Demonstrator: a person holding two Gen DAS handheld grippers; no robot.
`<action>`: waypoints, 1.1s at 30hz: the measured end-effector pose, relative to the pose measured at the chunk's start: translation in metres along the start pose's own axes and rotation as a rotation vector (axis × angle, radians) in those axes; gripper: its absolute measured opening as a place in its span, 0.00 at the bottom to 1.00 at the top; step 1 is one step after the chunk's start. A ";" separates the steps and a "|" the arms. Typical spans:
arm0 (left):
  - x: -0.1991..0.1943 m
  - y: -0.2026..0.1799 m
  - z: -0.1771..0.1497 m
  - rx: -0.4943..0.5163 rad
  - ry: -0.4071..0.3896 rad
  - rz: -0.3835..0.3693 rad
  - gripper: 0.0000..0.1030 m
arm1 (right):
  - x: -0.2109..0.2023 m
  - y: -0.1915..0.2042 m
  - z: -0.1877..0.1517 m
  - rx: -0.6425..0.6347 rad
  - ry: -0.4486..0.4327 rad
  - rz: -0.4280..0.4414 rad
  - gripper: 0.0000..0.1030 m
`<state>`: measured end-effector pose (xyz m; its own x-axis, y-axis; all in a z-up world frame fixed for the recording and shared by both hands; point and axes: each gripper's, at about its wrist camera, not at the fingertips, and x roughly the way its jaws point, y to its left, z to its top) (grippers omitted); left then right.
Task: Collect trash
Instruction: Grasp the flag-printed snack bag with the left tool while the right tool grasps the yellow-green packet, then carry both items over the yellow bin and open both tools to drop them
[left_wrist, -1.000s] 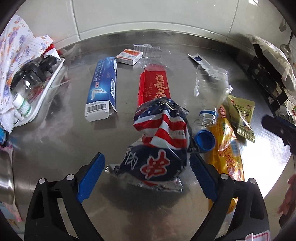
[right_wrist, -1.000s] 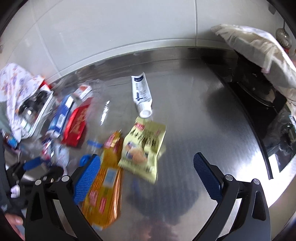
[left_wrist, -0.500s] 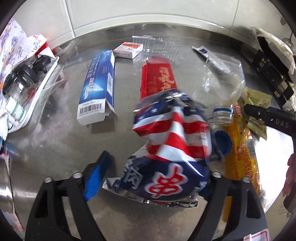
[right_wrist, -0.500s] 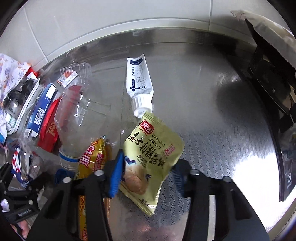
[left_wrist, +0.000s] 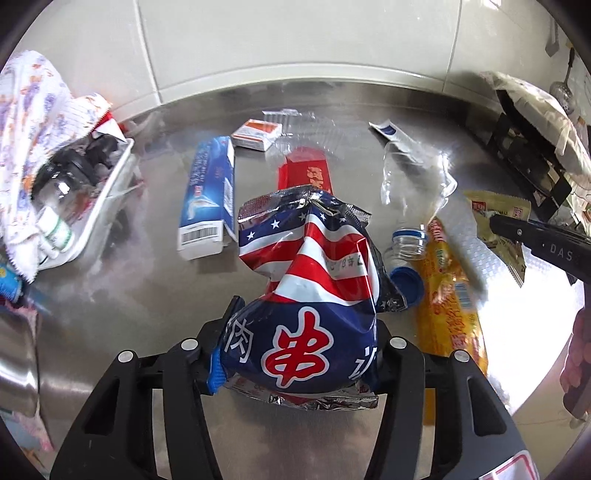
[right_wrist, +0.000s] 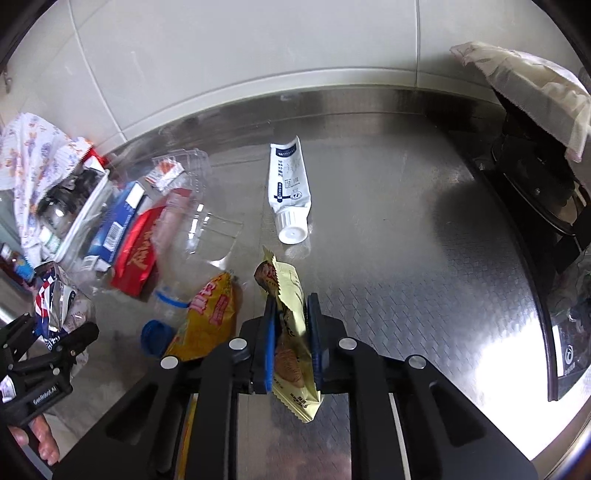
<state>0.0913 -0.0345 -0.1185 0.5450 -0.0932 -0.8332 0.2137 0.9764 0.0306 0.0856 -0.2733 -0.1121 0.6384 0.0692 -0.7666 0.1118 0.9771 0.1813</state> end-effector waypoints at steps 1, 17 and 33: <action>-0.004 0.000 -0.001 -0.002 -0.004 0.006 0.53 | -0.004 0.000 0.000 -0.002 -0.005 0.008 0.17; -0.085 0.001 -0.085 0.043 -0.034 0.000 0.53 | -0.123 0.010 -0.092 -0.027 -0.070 0.094 0.16; -0.119 0.011 -0.235 0.140 0.090 -0.152 0.52 | -0.159 0.070 -0.246 -0.094 0.079 0.185 0.16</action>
<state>-0.1616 0.0333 -0.1488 0.4244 -0.2138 -0.8799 0.4018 0.9153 -0.0286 -0.1957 -0.1665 -0.1290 0.5790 0.2610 -0.7724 -0.0753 0.9604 0.2682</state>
